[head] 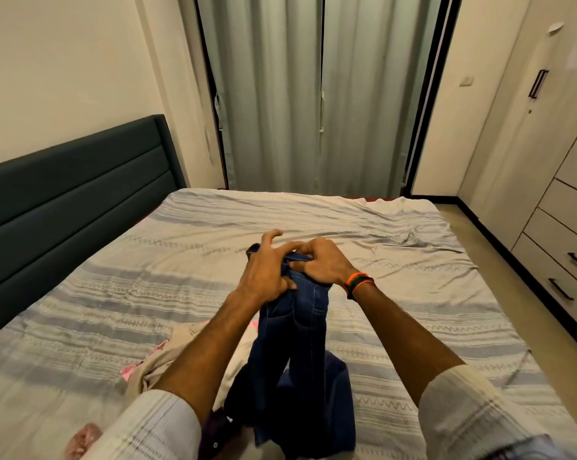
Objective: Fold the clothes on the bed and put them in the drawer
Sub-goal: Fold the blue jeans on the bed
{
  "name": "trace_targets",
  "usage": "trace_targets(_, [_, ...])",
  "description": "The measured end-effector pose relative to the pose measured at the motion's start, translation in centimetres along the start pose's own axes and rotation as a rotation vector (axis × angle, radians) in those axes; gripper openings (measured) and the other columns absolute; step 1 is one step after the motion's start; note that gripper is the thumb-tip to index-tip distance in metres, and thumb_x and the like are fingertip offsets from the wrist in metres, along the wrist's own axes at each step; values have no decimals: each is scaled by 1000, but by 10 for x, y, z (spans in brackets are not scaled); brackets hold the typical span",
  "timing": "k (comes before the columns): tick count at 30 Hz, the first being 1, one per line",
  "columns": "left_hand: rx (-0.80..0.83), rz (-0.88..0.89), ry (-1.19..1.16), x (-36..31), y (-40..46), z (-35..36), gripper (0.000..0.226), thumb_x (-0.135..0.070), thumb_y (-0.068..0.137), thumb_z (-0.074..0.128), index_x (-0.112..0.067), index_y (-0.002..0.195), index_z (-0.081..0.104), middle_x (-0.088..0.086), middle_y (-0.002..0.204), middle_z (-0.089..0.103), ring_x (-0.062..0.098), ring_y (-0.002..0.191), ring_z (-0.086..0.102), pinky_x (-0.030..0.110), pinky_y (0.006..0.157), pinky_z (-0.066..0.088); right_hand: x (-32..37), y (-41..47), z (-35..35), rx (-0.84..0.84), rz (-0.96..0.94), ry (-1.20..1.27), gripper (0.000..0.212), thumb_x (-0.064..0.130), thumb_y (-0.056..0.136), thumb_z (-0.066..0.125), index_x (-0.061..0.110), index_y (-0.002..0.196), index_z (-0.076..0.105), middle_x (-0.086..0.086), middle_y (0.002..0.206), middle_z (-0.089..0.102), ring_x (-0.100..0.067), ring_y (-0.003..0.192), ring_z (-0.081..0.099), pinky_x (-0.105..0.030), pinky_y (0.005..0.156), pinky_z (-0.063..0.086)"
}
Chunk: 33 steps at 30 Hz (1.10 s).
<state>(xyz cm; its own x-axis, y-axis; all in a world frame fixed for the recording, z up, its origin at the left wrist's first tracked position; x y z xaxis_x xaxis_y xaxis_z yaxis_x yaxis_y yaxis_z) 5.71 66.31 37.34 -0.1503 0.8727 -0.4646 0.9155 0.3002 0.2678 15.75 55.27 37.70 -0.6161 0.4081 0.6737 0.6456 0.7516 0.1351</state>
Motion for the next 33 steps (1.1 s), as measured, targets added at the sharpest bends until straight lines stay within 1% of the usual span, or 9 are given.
trace_targets(3, [59,65,55,-4,5,5,55,-12,66,80,-23,117,63,4,118,63,28,105,62,42,87,52,-2,-6,-4,75,-47,-5,11,30,78,81,20,77,75,12,56,58,-3,51,49,-16,52,34])
trace_targets(5, [58,30,86,-3,6,6,40,-11,70,73,-21,108,65,5,104,68,28,99,64,42,82,53,-13,-11,-4,94,-21,113,23,31,68,89,19,84,78,7,66,69,-1,58,56,-18,57,44])
trace_targets(10, [-99,-65,-38,11,8,0,28,-16,68,84,-10,92,71,8,88,72,22,83,63,29,70,47,-41,-35,8,-121,143,691,50,4,64,90,6,110,70,-11,102,75,-22,94,73,-34,81,60])
trace_targets(14, [-116,-29,-100,12,7,1,27,-15,65,86,-10,87,71,5,83,71,20,79,64,33,71,50,-43,-35,32,-161,132,543,33,24,75,85,14,104,75,-3,100,76,-17,92,72,-39,83,58])
trace_targets(16, [-142,-69,-141,15,5,0,38,-17,64,89,-13,95,69,4,90,71,22,86,65,33,77,51,-38,-30,32,-260,136,429,23,26,80,81,12,97,76,-1,89,75,-12,79,67,-33,72,53])
trace_targets(19, [-235,-228,-182,29,0,-11,85,-21,59,94,-12,131,51,11,123,61,27,113,57,36,95,45,-36,-22,12,-399,182,349,17,21,85,76,8,95,77,-6,83,72,-12,74,62,-25,65,44])
trace_targets(23, [-360,-509,-216,54,-12,-33,118,-27,53,97,0,144,28,23,135,50,38,125,49,41,103,41,-52,-16,-24,-517,283,317,18,22,84,76,4,88,76,-11,80,71,-17,79,62,-35,70,48])
trace_targets(28, [-335,-778,-354,81,-20,-37,78,-37,53,96,2,112,62,20,116,67,36,107,63,40,89,55,-61,-18,-66,-618,320,310,24,23,84,76,3,95,75,-9,85,68,-21,83,62,-37,79,50])
trace_targets(33, [-367,-662,-406,63,-14,-32,41,-35,72,84,-9,102,73,14,103,73,33,98,66,33,80,50,-69,-28,-87,-657,330,279,25,25,84,76,3,97,75,-17,95,73,-29,88,65,-38,81,52])
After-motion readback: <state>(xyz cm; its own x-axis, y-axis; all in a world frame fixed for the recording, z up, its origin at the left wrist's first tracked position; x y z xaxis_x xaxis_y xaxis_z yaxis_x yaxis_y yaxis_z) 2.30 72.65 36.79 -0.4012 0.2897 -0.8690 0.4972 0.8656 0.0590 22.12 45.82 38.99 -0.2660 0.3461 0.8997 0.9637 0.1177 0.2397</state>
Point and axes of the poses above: each hand's wrist, its own y-axis towards the middle knuckle, its own z-axis out of the palm, x = y × z, the point moved 3 cm from there along y, towards the middle knuckle
